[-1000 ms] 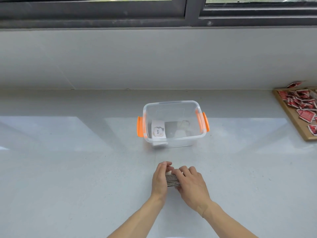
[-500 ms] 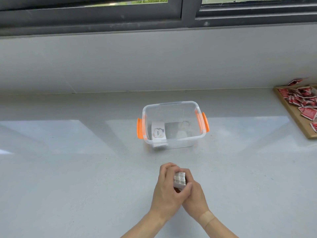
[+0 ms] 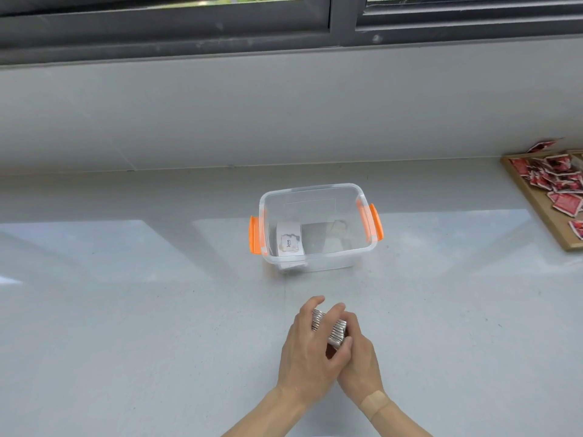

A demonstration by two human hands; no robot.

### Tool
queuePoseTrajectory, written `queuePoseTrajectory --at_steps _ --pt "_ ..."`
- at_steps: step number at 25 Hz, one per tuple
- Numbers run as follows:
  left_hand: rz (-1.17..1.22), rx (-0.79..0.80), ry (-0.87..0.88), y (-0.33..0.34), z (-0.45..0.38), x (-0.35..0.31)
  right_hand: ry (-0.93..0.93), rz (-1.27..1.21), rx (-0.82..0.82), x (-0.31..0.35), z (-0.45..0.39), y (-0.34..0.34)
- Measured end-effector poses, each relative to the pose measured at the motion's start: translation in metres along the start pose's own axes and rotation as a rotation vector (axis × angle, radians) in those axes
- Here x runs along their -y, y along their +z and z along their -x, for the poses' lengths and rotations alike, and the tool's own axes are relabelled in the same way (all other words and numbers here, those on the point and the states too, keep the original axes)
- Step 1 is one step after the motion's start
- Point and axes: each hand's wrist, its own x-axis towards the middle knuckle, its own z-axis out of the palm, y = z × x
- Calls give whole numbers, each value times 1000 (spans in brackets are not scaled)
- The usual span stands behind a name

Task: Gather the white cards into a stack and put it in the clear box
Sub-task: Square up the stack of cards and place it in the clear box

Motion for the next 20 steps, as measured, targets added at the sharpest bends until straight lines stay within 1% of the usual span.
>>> queuePoseTrajectory --at_steps 2,5,6,10,14,16,20 --pt "-4 -20 33 2 2 3 -8 14 -13 -1 0 2" --pt "-10 34 -38 2 4 4 30 32 17 -4 2 4" --pt "-15 33 -35 2 4 3 31 36 21 -5 2 3" --pt "-40 -45 48 2 2 2 -7 43 -10 -7 2 1" --pt "-60 6 38 3 1 4 64 50 33 -9 2 5" --pt "-82 3 27 4 -3 4 73 49 47 -11 -1 5" --pt "-70 6 30 7 -5 0 55 30 8 -11 2 -1"
